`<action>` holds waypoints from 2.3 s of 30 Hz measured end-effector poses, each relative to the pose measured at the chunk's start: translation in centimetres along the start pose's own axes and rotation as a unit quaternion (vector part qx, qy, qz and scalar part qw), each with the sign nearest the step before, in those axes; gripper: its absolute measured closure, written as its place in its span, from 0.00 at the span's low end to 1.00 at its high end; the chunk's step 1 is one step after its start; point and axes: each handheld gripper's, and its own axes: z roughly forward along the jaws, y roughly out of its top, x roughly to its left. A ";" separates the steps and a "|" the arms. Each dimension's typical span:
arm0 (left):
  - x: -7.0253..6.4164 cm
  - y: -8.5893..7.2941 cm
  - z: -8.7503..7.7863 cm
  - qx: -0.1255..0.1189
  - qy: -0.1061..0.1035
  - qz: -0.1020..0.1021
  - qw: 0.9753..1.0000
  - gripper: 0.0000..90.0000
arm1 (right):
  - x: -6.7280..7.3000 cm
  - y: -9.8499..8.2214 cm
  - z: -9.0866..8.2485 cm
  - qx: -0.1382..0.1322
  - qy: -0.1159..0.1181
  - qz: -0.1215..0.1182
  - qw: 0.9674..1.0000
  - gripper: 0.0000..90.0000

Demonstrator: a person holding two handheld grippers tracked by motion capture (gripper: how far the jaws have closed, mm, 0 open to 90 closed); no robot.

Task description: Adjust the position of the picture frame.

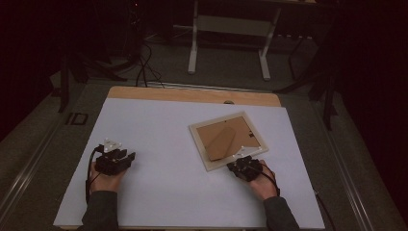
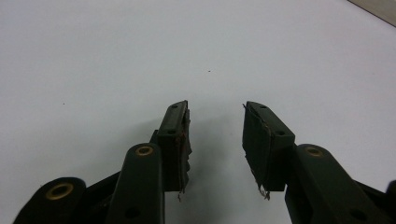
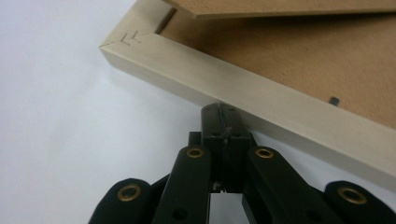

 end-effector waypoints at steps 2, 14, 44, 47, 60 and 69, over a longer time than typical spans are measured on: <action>0.0 0.0 0.0 -0.001 0.000 0.000 1.000 0.69 | 0.1 0.3 0.3 -0.002 0.003 -0.004 1.000 1.00; 0.0 0.0 0.0 -0.001 0.000 -0.001 1.000 0.69 | -1.8 0.7 -1.4 -0.028 -0.026 0.012 0.999 1.00; -0.3 0.0 0.2 0.001 -0.024 0.012 1.000 0.79 | -11.2 -2.5 -4.1 -0.081 -0.140 0.185 0.969 1.00; -0.4 0.0 0.2 -0.001 -0.021 0.017 1.000 0.81 | -11.8 -2.5 -3.8 -0.074 -0.145 0.198 0.967 1.00; -0.4 0.0 0.1 0.004 0.004 0.029 1.000 0.93 | -13.3 -3.1 -2.8 -0.070 -0.144 0.257 0.953 1.00; -0.4 0.0 0.0 -0.004 -0.021 0.012 1.000 0.93 | -13.4 -3.6 -1.8 -0.058 -0.133 0.270 0.952 1.00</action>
